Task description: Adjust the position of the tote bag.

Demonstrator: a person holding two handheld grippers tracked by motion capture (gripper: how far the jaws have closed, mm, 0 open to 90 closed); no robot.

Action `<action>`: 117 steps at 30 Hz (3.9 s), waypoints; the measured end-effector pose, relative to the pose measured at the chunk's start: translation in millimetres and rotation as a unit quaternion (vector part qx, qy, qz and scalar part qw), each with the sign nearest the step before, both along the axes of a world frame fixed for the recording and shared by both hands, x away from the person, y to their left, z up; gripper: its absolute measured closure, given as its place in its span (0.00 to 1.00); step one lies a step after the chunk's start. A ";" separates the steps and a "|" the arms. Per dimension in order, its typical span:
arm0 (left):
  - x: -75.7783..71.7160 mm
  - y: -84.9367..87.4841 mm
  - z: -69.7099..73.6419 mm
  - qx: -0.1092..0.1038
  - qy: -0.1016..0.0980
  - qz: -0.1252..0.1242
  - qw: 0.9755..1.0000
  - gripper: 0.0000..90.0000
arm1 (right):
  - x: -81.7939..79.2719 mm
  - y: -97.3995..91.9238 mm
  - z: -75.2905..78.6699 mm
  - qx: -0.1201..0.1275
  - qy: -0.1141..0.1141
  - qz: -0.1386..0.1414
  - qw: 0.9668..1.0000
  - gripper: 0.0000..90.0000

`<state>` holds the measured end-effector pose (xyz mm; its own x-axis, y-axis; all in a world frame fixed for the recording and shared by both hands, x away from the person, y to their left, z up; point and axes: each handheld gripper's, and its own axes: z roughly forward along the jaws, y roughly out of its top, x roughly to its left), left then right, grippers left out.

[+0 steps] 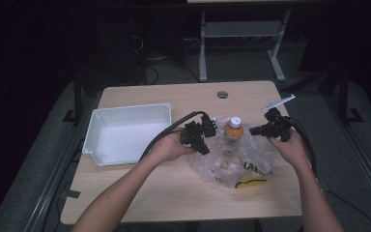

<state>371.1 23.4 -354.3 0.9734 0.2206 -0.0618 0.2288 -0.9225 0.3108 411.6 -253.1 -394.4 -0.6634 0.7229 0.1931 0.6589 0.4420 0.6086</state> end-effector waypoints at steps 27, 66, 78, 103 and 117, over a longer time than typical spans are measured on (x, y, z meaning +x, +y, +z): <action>-9.8 27.9 -54.1 0.048 0.028 0.017 0.998 1.00 | -4.8 -13.5 -47.1 -0.033 0.056 -0.048 0.997 0.98; -4.2 36.7 -46.4 0.013 0.038 0.038 0.998 0.88 | -32.7 -42.1 -0.9 0.050 -0.013 -0.051 0.997 0.67; -0.5 38.4 -42.5 0.007 0.035 0.047 0.998 0.99 | -59.0 -20.1 30.2 0.057 -0.038 0.032 0.997 0.64; 4.4 41.6 -38.3 -0.004 0.033 0.063 0.997 1.00 | -79.6 31.7 -0.1 0.043 -0.002 0.138 0.989 0.86; 4.3 38.6 -51.4 0.023 0.026 0.068 0.997 1.00 | -80.9 41.8 -36.3 0.005 0.040 0.153 0.987 1.00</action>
